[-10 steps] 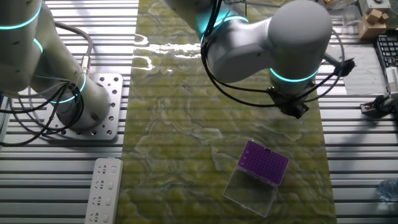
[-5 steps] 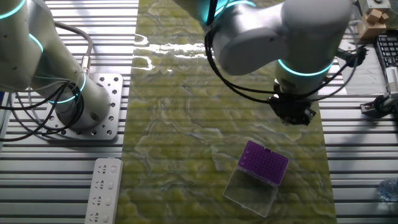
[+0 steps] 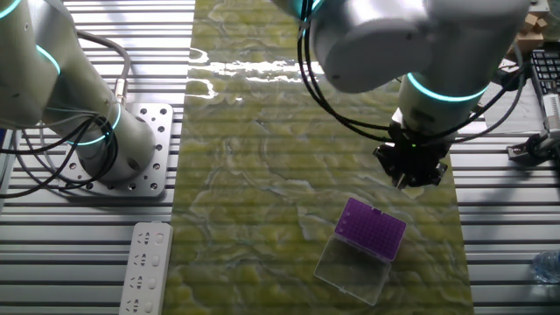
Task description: Insert a small pipette tip into the holder for small pipette tips
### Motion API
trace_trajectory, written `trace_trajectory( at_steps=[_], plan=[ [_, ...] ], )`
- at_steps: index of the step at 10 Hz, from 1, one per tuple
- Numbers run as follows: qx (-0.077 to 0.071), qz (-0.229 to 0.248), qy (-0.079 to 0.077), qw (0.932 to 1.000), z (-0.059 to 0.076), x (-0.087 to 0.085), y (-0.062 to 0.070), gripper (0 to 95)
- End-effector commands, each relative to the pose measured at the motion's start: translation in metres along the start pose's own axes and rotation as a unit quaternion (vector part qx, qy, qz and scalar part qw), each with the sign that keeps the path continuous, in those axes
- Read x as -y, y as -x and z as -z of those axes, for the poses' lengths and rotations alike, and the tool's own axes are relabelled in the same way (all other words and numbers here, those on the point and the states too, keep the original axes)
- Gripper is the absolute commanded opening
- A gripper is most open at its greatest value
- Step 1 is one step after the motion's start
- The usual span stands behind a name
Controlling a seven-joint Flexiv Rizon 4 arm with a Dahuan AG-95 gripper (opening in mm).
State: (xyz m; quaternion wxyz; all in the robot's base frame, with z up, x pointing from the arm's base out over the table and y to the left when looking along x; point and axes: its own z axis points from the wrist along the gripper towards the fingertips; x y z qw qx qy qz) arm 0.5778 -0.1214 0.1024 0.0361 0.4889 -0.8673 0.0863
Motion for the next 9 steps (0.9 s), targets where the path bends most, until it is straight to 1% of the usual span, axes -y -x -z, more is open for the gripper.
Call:
trace_trajectory(
  at_steps=[1, 2, 5, 6, 7, 9],
  plan=[
    [-0.039, 0.027, 0.001, 0.9989, 0.0081, -0.0046, -0.0226, 0.0],
    [-0.041, 0.03, 0.001, 0.9987, 0.0085, -0.0053, -0.0245, 0.0],
    [-0.044, 0.04, 0.001, 0.9982, 0.0082, -0.0049, -0.0235, 0.0],
    [-0.05, 0.048, 0.009, 0.9975, 0.0082, -0.0049, -0.0235, 0.0],
    [-0.052, 0.045, 0.012, 0.9976, 0.0082, -0.0049, -0.0235, 0.0],
    [-0.055, 0.014, 0.009, 0.9983, 0.0082, -0.0049, -0.0235, 0.0]
  ],
)
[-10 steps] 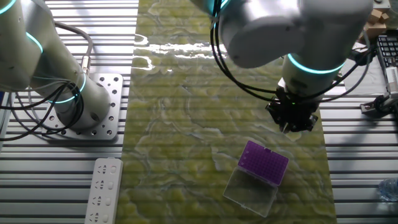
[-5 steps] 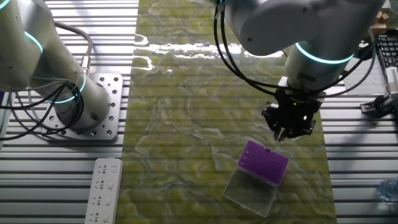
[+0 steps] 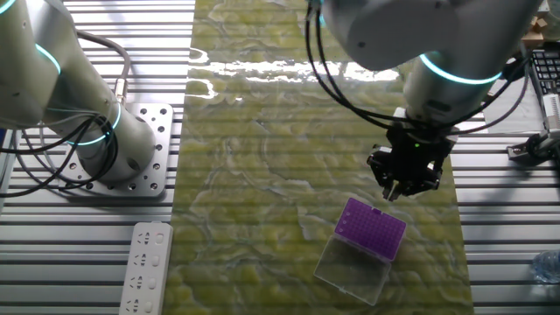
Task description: Insert a small pipette tip into the holder for small pipette tips
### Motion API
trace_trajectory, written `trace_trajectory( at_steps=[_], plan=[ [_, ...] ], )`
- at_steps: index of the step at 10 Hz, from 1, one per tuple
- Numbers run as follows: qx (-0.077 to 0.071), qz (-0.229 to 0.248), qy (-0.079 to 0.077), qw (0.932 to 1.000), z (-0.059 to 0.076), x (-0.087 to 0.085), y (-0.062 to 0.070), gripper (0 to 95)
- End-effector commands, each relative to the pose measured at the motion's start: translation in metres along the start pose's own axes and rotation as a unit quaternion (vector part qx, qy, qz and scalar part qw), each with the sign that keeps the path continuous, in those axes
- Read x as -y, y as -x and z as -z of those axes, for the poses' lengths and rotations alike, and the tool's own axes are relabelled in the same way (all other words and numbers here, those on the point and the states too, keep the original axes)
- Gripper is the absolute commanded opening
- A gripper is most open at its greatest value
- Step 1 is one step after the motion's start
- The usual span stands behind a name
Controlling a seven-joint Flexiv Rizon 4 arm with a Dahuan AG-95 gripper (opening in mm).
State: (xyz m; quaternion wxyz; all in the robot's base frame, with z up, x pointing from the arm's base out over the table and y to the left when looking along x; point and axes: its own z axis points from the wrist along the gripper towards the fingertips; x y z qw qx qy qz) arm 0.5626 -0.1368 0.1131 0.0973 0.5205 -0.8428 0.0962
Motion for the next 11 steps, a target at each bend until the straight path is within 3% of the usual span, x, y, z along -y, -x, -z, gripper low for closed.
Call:
trace_trajectory(
  at_steps=[1, 3, 8, 11],
  plan=[
    [-0.006, -0.042, -0.012, 0.999, 0.0, -0.0011, -0.001, 0.0],
    [-0.039, -0.036, -0.032, 0.9981, 0.0, -0.0011, -0.001, 0.0],
    [-0.057, -0.001, -0.04, 0.9975, 0.0, -0.0011, -0.001, 0.0],
    [-0.083, -0.001, -0.049, 0.9953, 0.0, -0.0011, -0.001, 0.0]
  ],
)
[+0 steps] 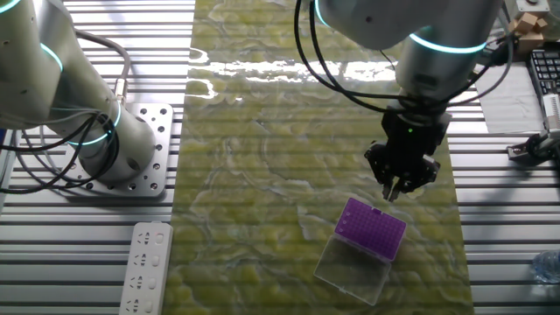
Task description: Insert a small pipette tip into the holder for small pipette tips
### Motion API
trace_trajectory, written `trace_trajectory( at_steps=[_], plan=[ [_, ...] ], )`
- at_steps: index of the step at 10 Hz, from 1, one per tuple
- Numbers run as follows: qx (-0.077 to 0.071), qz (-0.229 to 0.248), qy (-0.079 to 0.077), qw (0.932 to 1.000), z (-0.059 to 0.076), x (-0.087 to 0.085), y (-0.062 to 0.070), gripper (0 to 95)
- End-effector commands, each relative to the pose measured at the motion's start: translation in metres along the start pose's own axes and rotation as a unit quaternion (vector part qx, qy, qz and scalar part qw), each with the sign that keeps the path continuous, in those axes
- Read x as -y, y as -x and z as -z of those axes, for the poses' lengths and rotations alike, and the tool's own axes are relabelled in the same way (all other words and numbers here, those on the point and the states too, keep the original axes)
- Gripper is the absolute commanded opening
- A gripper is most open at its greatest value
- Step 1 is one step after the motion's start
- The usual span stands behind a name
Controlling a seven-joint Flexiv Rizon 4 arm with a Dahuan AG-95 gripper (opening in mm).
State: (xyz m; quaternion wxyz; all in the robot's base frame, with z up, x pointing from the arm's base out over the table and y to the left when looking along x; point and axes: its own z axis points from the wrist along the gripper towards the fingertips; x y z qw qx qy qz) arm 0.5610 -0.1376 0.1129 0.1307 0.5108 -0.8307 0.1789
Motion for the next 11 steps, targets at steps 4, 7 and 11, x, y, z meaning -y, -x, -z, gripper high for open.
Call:
trace_trajectory(
  at_steps=[4, 7, 11],
  plan=[
    [-0.043, 0.014, -0.013, 0.9989, -0.004, -0.025, -0.023, 0.0],
    [-0.053, 0.023, -0.014, 0.9982, -0.008, -0.034, -0.029, 0.0],
    [-0.053, 0.068, -0.013, 0.9962, -0.012, -0.041, -0.032, 0.0]
  ],
)
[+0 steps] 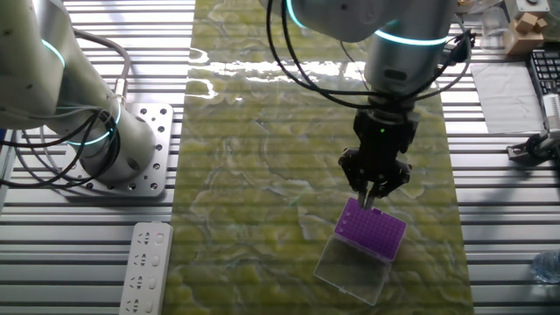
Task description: Insert a small pipette tip into the holder for small pipette tips
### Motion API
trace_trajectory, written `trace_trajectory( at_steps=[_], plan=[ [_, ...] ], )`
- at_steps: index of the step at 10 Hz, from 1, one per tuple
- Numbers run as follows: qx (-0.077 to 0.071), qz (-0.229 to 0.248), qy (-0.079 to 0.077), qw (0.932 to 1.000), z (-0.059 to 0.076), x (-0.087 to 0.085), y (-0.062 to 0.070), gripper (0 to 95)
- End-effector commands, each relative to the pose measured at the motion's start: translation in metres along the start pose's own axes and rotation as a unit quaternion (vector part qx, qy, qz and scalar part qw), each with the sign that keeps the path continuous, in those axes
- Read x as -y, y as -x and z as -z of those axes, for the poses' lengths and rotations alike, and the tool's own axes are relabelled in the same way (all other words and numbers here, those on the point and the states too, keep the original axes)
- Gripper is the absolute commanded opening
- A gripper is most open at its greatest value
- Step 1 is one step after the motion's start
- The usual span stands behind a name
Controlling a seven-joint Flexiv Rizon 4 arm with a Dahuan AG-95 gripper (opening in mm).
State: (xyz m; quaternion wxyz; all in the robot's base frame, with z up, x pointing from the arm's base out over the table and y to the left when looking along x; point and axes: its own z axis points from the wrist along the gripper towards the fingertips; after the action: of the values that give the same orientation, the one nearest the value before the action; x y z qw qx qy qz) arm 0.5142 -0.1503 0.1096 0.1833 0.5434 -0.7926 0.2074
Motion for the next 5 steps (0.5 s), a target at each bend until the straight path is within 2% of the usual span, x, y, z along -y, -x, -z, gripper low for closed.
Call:
trace_trajectory(
  at_steps=[1, 4, 5],
  plan=[
    [0.004, 0.02, -0.007, 0.9998, -0.004, -0.007, -0.001, 0.0],
    [-0.001, 0.038, -0.009, 0.9993, -0.012, -0.012, 0.004, 0.0],
    [-0.011, 0.054, -0.013, 0.9984, -0.015, -0.012, 0.005, 0.0]
  ],
)
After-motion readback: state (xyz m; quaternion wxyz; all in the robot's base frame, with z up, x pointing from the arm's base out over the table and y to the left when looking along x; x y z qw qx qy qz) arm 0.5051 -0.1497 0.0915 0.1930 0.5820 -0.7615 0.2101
